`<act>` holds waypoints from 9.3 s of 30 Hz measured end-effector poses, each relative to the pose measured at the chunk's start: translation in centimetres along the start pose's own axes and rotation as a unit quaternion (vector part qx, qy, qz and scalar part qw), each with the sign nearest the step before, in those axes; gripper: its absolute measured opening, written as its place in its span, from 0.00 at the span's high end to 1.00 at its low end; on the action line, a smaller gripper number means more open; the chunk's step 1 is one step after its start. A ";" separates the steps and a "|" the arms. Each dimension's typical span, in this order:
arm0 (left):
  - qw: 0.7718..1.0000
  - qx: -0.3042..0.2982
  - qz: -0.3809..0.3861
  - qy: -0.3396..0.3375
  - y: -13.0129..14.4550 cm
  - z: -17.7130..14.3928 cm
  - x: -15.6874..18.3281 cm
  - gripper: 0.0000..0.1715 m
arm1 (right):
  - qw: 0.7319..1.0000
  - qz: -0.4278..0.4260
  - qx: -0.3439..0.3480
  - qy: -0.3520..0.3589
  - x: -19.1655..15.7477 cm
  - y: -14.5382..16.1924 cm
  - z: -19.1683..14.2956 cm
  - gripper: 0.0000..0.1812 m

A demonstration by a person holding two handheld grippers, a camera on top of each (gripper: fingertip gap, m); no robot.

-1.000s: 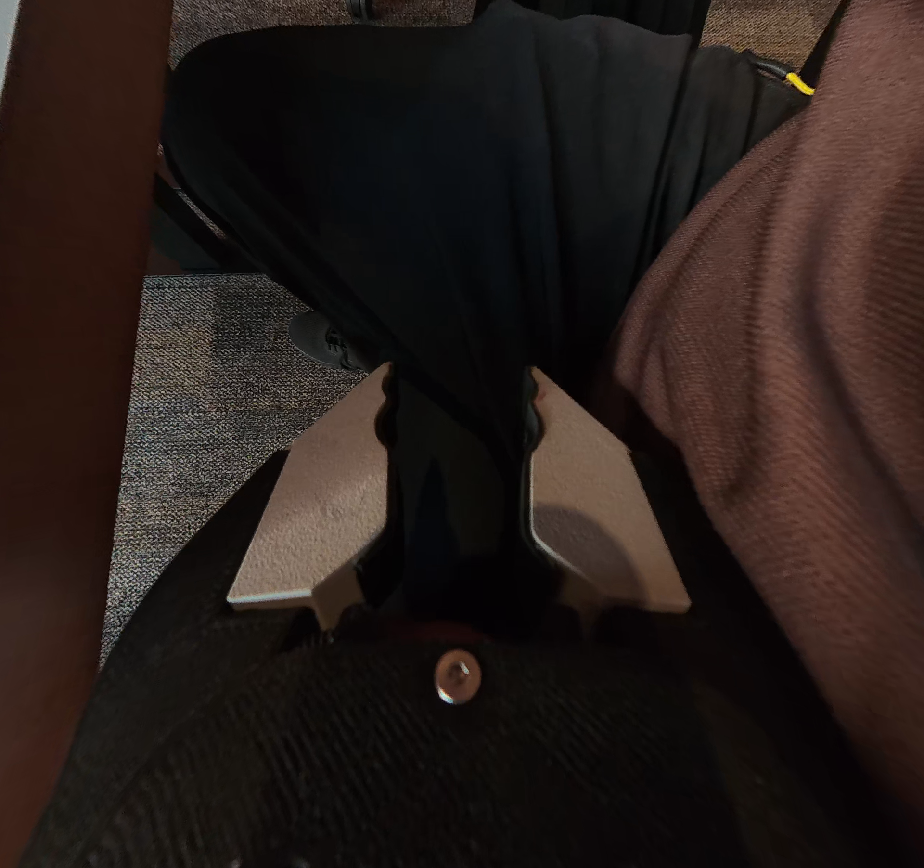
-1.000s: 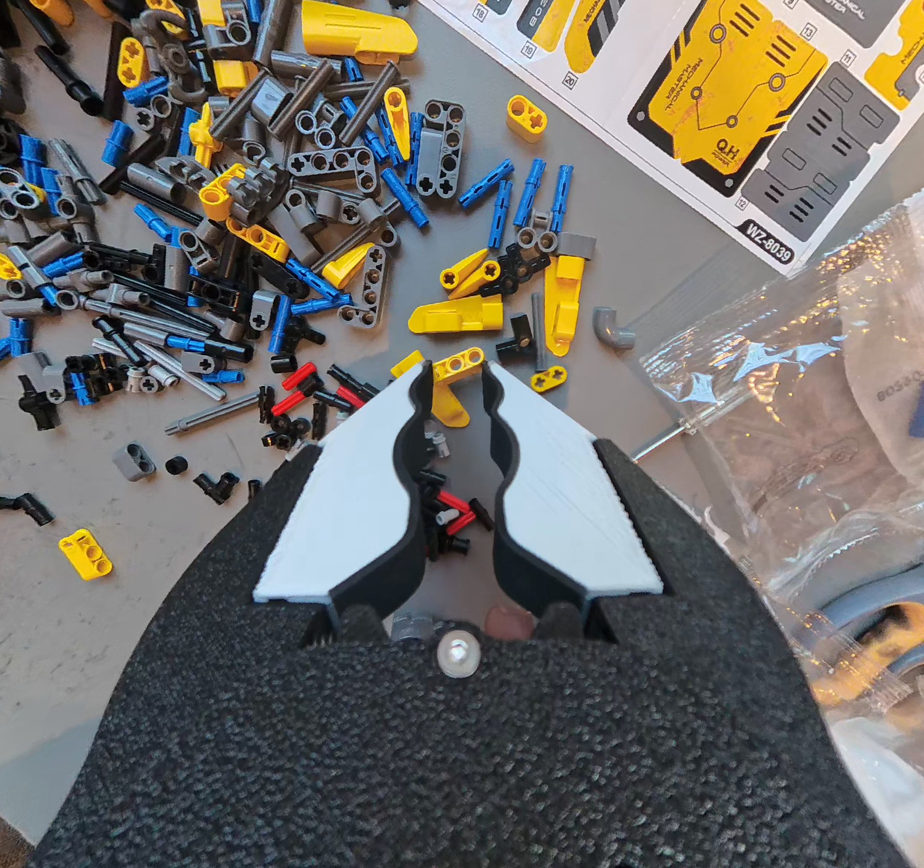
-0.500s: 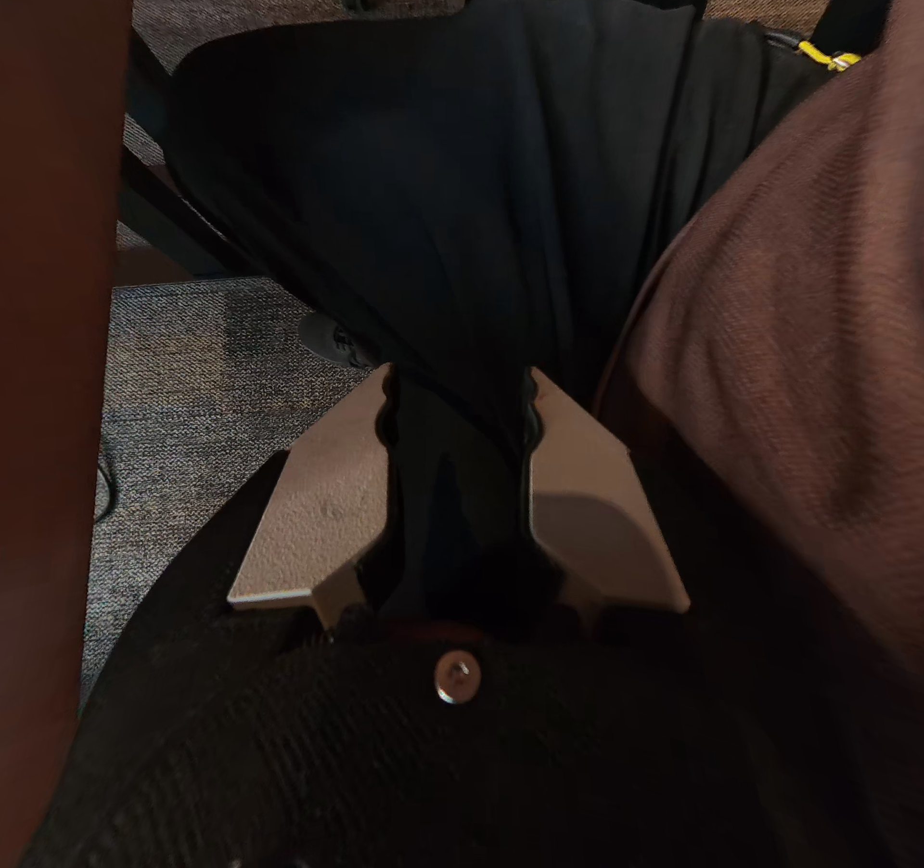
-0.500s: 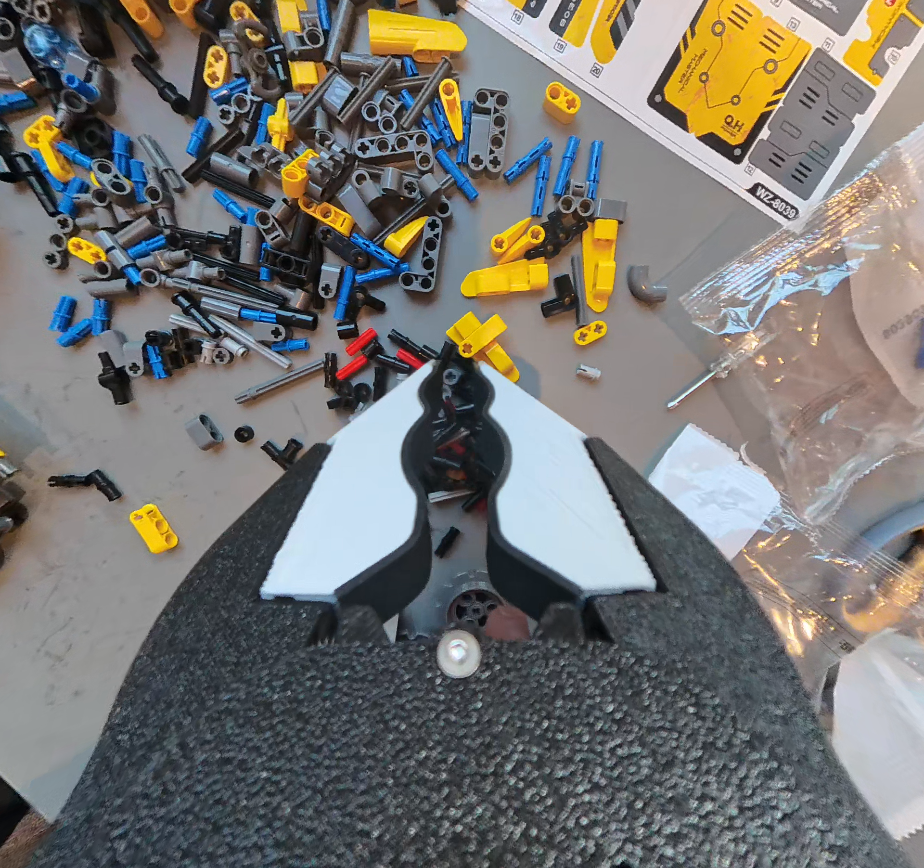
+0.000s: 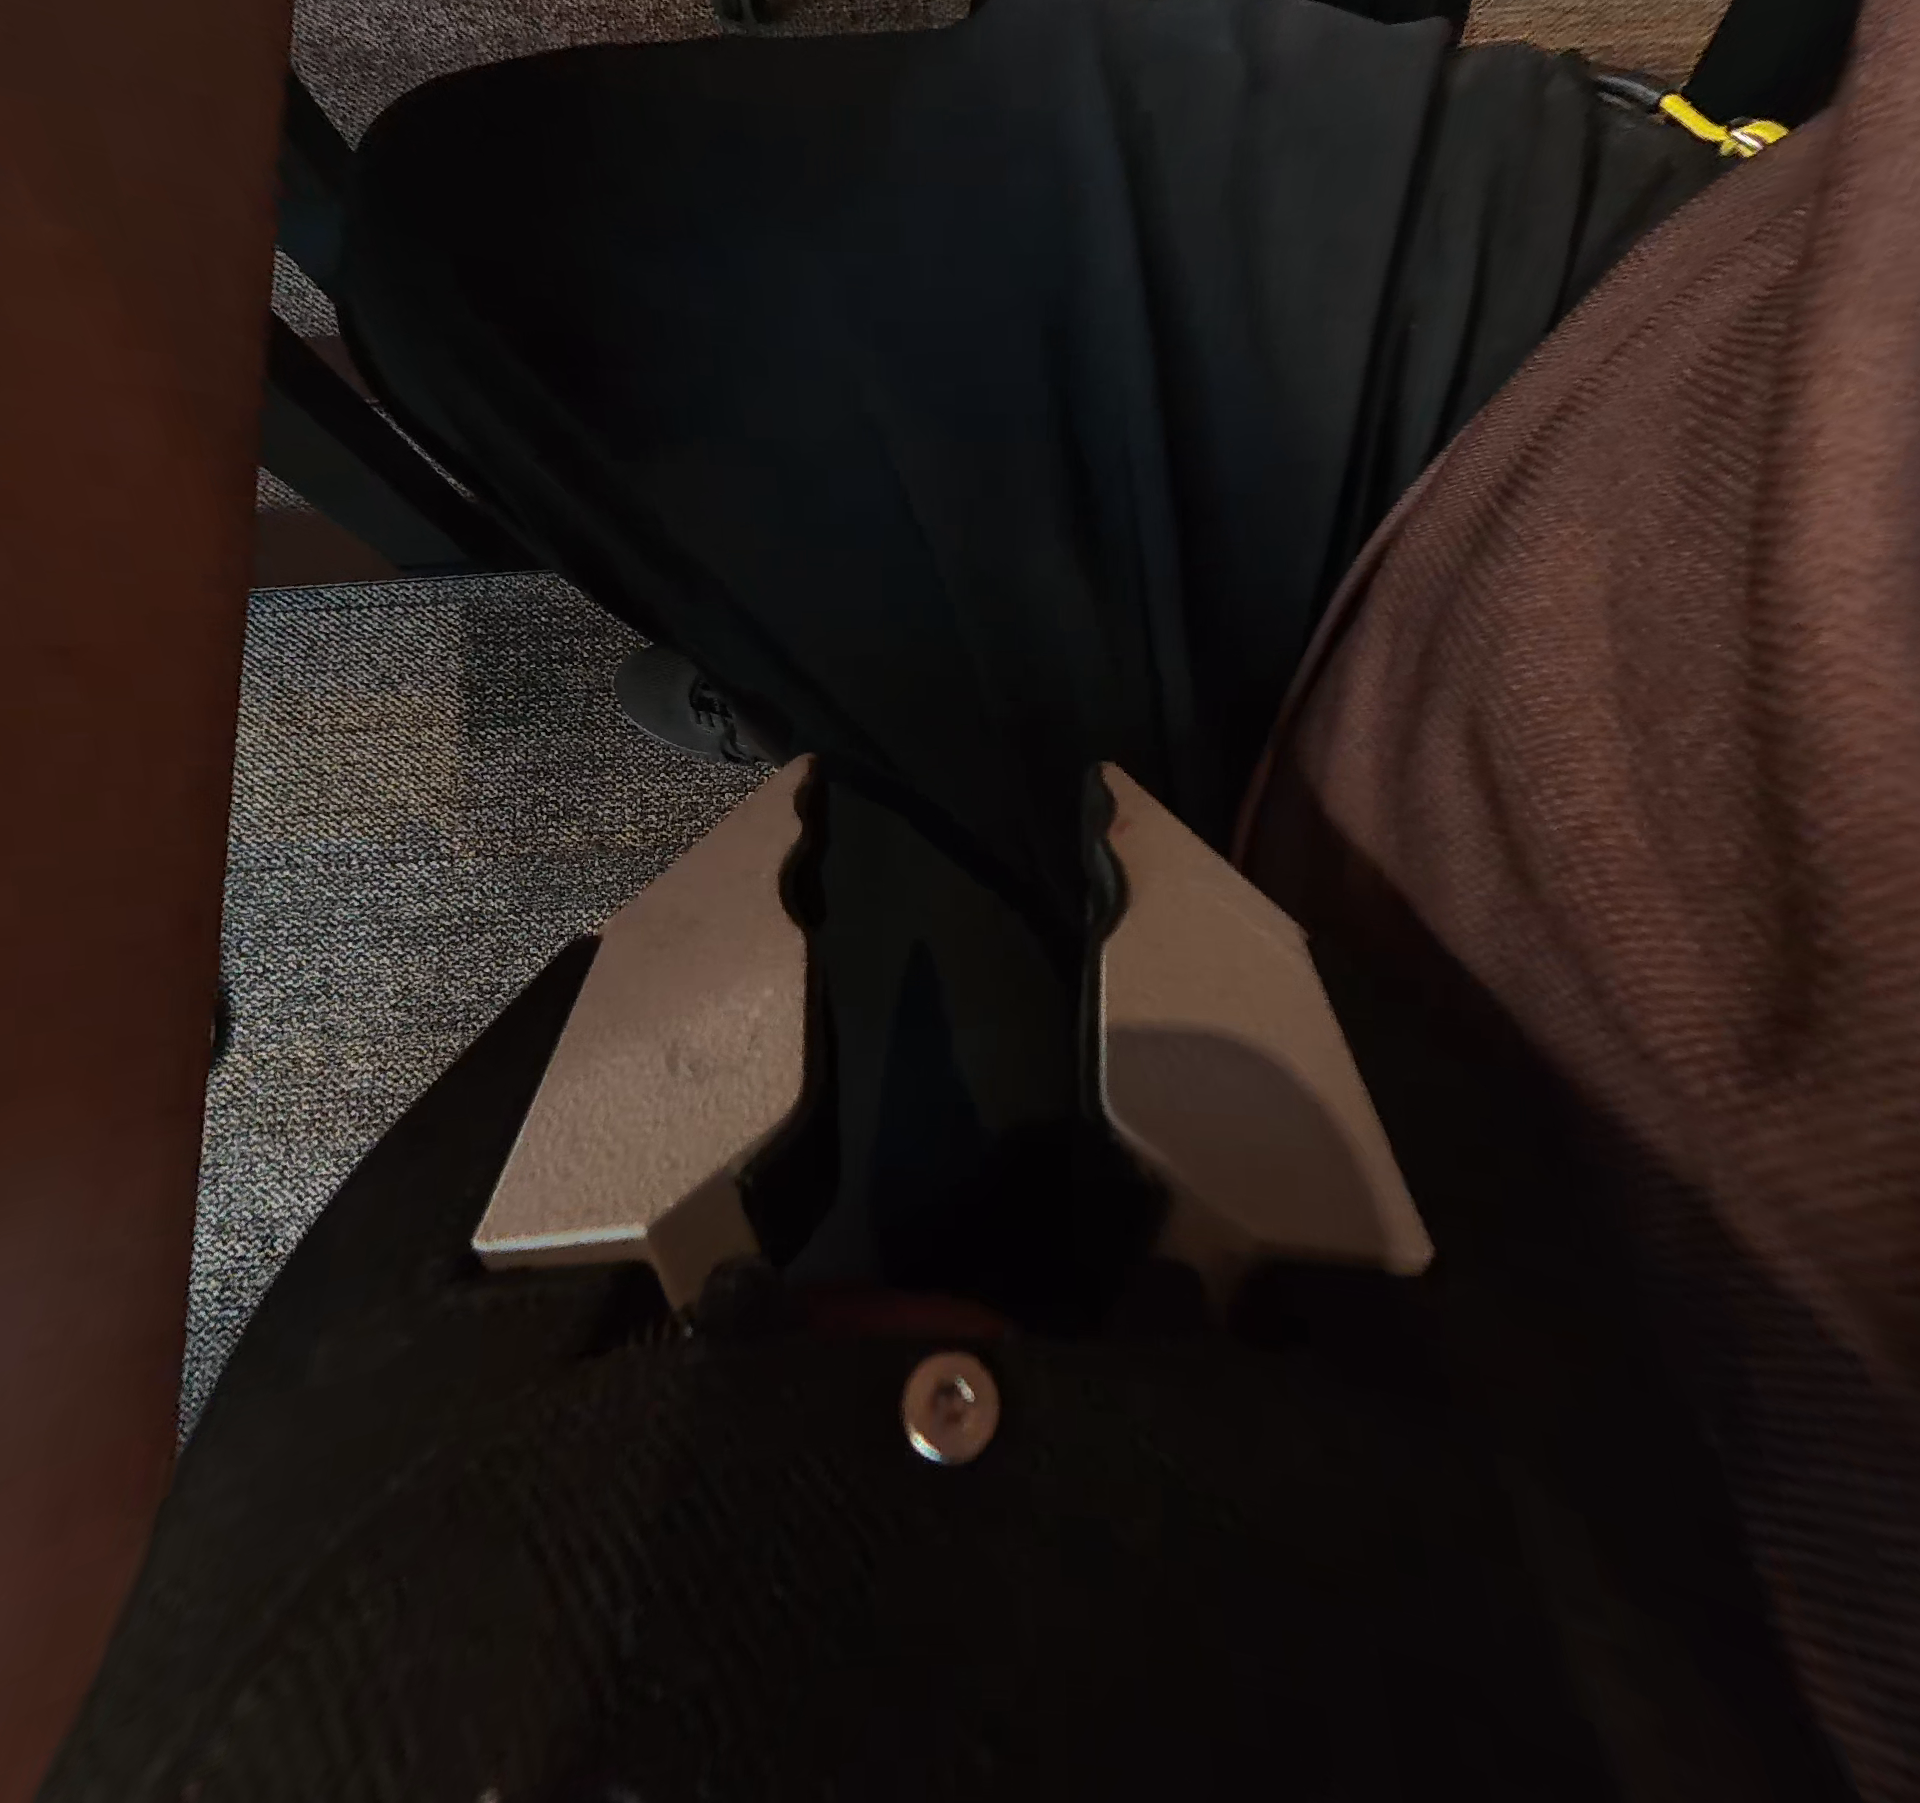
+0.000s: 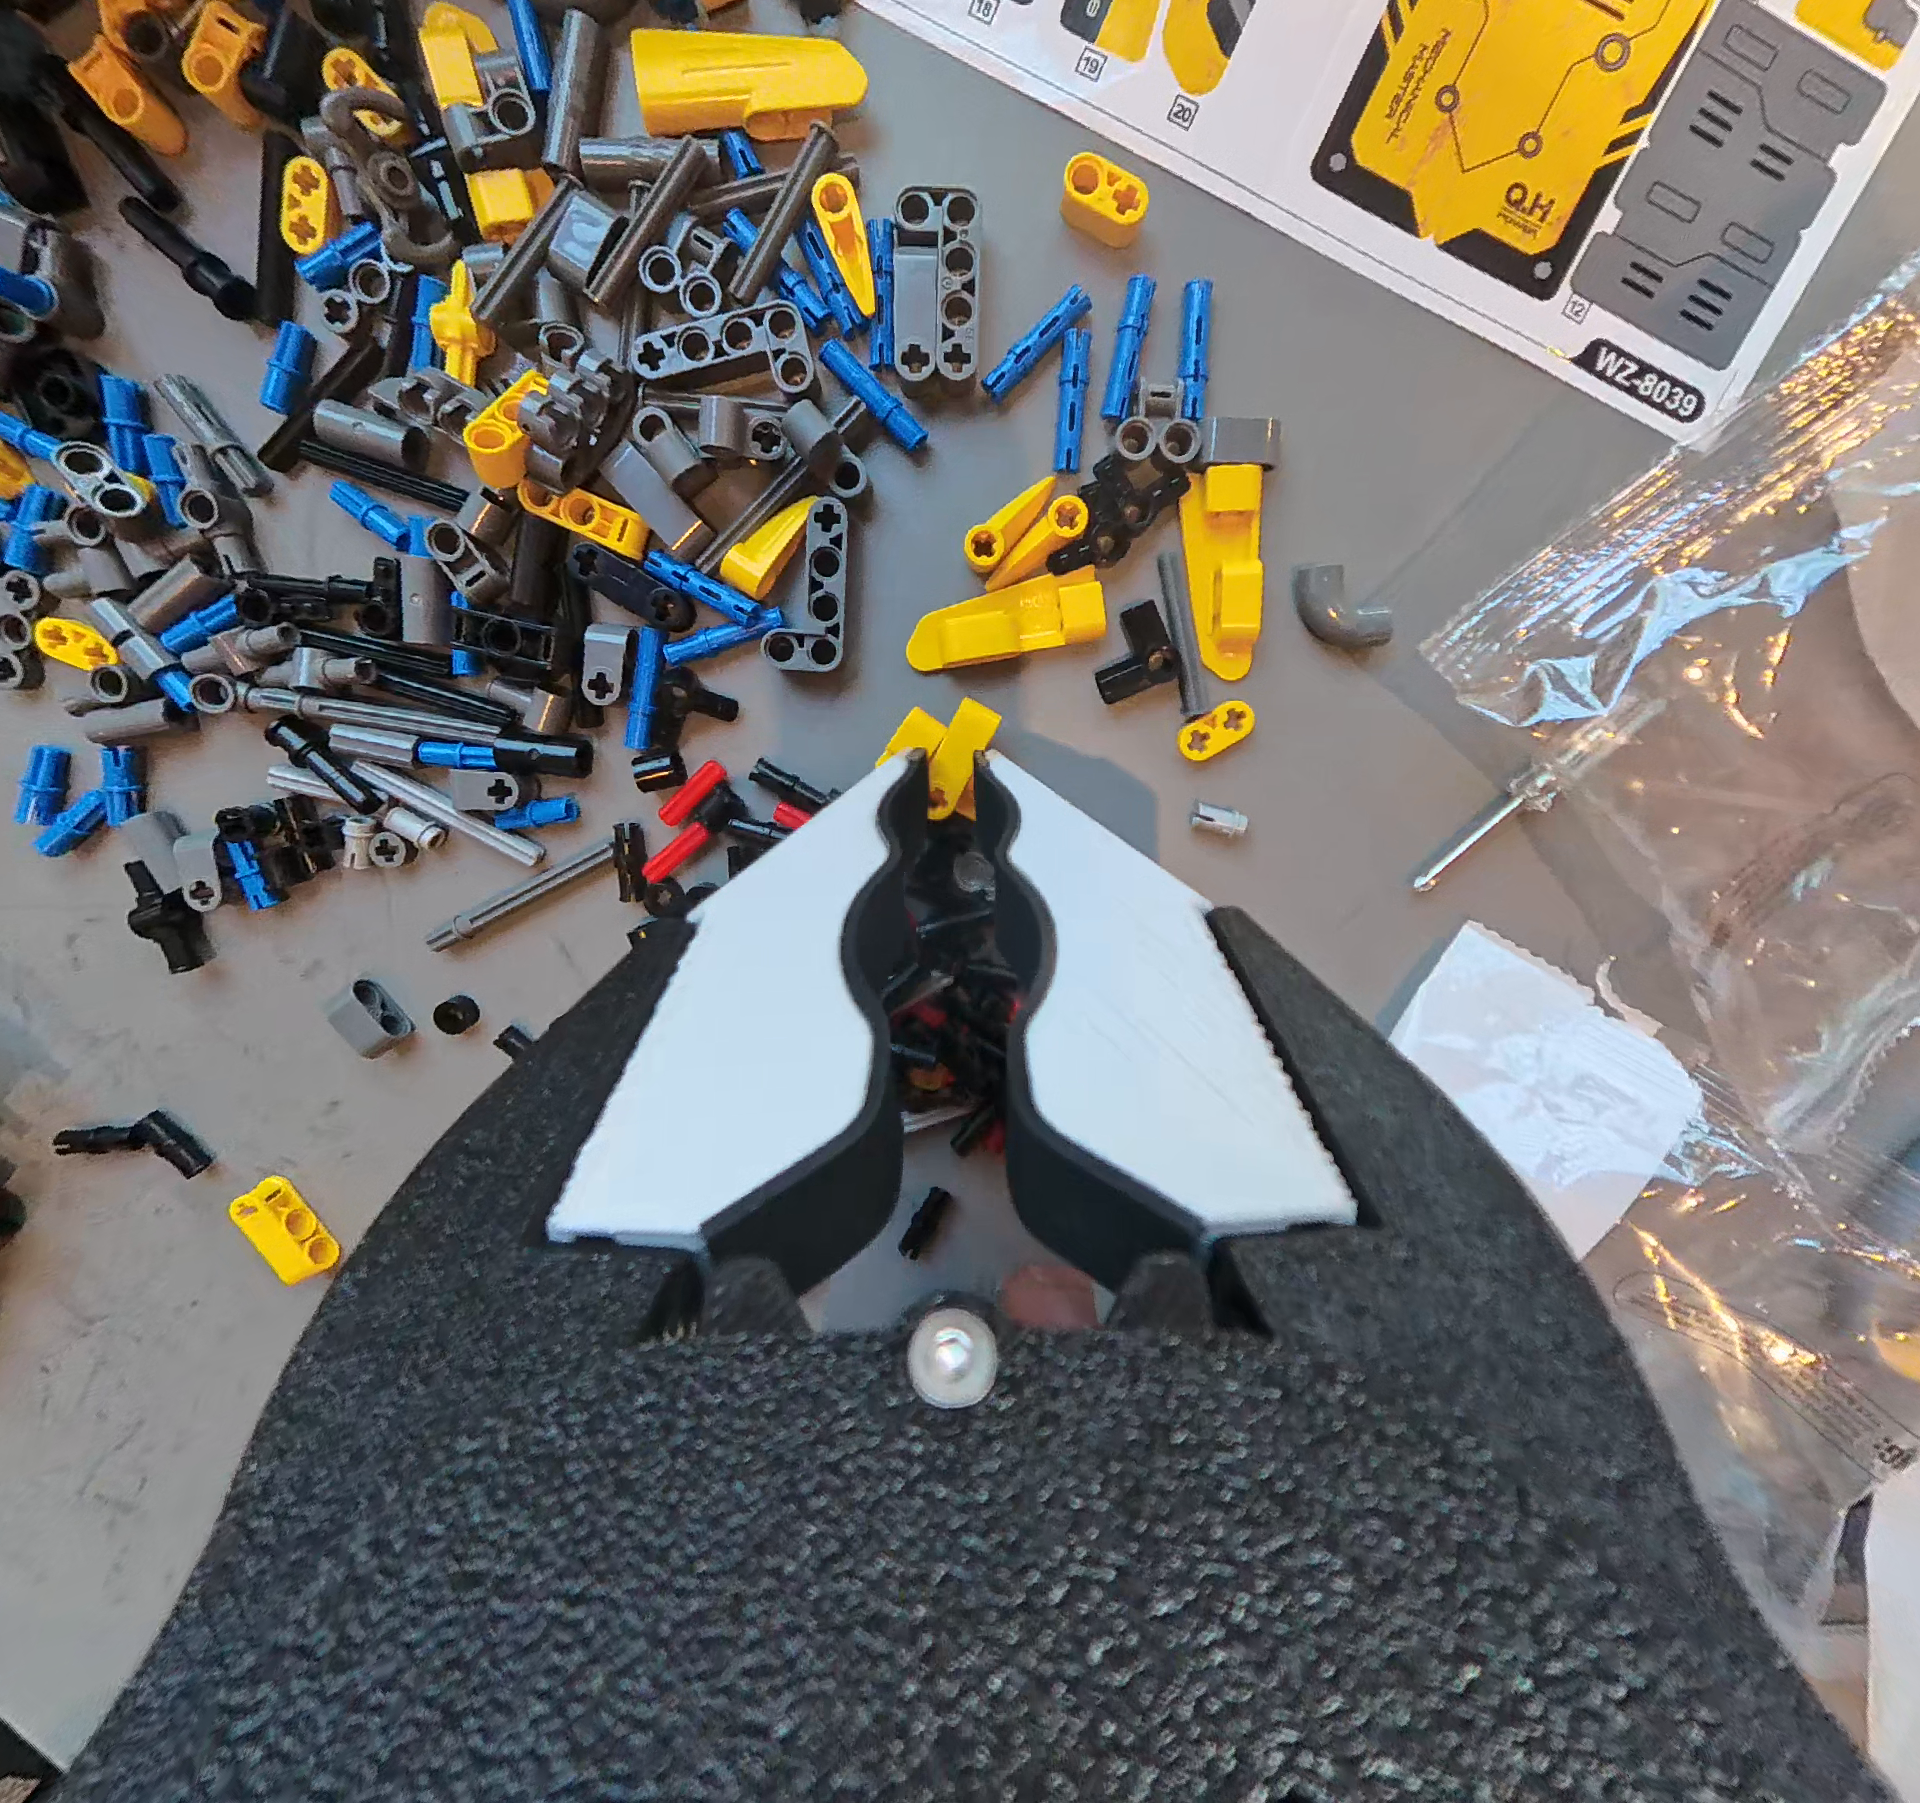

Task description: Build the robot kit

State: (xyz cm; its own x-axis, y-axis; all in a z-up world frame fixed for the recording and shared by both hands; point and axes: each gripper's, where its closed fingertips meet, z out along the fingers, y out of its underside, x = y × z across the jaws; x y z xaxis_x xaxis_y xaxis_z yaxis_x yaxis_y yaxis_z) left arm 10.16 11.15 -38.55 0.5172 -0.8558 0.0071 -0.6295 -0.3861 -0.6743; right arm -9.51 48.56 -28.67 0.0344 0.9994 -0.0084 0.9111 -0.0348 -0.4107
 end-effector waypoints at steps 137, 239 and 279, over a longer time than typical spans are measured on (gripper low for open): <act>0.998 -0.041 0.037 -0.003 1.0 1.0 0.9 0.73 | 0.971 -0.035 0.233 0.037 -16.7 11.2 -9.5 0.94; 0.950 0.222 -0.168 -0.144 -2.3 -11.7 -6.3 0.76 | 0.940 -0.149 0.304 -0.047 -22.2 10.7 -7.6 0.83; 0.913 0.127 -0.203 -0.332 2.5 -19.7 -14.8 0.61 | 0.943 -0.162 0.288 -0.043 -22.8 10.8 -7.0 0.81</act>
State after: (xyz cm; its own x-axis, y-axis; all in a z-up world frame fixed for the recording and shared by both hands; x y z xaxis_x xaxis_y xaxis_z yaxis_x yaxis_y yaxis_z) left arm -10.55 16.09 -25.77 0.9680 -0.2309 -0.0984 -0.1978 -0.4602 -0.8655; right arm 2.42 25.32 -26.58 -0.2635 0.9547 0.1385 0.4924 0.2566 -0.8317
